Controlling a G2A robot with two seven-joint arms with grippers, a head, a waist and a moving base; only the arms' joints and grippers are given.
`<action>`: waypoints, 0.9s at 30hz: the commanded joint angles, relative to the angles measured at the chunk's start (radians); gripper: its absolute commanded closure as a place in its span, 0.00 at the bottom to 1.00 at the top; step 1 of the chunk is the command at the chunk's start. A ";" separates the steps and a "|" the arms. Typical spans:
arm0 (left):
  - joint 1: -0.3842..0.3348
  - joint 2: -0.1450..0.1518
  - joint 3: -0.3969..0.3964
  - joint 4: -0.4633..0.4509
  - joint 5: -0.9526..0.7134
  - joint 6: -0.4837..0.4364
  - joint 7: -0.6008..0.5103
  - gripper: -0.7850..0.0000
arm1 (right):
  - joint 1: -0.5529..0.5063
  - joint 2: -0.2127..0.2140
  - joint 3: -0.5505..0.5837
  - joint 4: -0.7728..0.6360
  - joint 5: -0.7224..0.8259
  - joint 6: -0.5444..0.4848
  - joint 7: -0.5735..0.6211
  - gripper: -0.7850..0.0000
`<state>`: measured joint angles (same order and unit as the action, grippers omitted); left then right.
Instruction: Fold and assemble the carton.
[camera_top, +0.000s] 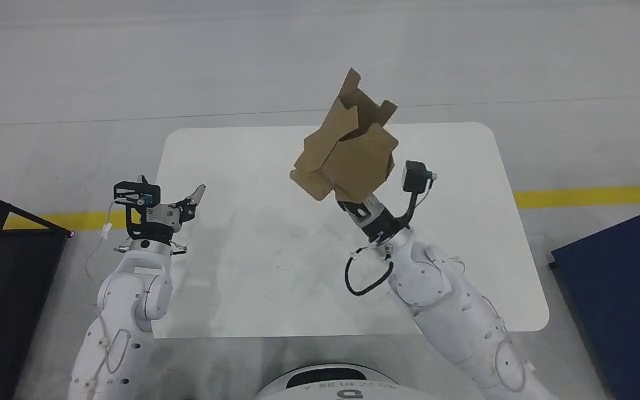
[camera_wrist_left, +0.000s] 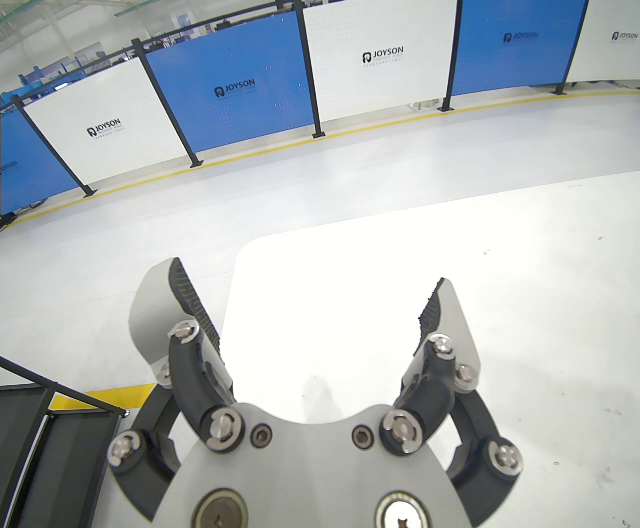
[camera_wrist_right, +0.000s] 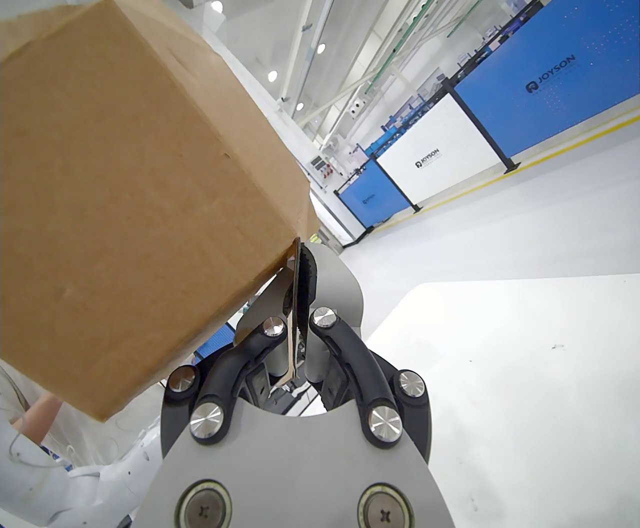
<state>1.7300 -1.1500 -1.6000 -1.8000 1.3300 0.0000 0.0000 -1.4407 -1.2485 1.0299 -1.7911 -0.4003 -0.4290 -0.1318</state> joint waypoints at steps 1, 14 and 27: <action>0.000 0.000 0.000 0.000 0.000 0.000 0.000 0.00 | 0.001 -0.002 0.002 0.002 0.016 -0.001 -0.005 1.00; 0.000 0.000 0.000 0.000 0.000 0.000 0.000 0.00 | -0.005 -0.009 0.041 0.020 -0.042 0.005 -0.046 1.00; 0.000 0.000 0.000 0.000 0.000 0.000 0.000 0.00 | -0.045 -0.006 0.073 0.021 -0.395 0.058 -0.148 1.00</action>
<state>1.7300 -1.1500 -1.6000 -1.8000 1.3300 0.0000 0.0000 -1.4851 -1.2540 1.1009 -1.7720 -0.7792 -0.3790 -0.2761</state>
